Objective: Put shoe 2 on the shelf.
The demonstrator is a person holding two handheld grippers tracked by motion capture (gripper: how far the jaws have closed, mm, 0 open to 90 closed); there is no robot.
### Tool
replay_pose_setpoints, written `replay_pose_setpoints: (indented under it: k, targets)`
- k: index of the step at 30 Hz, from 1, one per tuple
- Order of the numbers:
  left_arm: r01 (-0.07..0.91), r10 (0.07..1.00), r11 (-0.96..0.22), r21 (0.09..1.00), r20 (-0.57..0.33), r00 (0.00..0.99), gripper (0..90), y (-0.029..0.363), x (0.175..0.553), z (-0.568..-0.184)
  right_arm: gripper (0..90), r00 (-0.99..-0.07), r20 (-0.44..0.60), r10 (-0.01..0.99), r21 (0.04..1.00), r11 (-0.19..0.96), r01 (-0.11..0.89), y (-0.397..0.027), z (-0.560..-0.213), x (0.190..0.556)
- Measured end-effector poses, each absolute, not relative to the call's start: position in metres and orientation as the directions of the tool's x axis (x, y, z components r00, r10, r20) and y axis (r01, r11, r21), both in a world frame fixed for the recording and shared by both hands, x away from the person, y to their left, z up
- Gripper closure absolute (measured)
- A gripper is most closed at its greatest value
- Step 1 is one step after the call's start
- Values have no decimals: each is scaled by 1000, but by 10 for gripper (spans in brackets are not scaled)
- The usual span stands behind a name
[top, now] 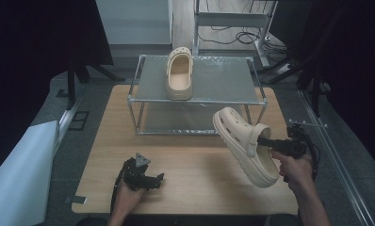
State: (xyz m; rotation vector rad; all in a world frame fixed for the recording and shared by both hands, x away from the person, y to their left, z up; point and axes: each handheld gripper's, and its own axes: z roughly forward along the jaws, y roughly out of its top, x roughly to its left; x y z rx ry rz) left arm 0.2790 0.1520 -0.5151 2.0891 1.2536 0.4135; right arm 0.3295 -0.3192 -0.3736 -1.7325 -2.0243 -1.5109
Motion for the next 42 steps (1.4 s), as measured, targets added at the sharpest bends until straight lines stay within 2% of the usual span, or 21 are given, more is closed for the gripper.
replay_pose_setpoints:
  k: [16, 42]
  targets:
    - [660, 861, -328, 676, -73, 503, 0, 151, 280, -516, 744, -335, 665, 668, 588, -190, 787, -310, -332, 351]
    - [660, 861, -311, 684, -91, 501, 0, 154, 279, -515, 743, -204, 700, 684, 562, -352, 749, -285, -306, 421]
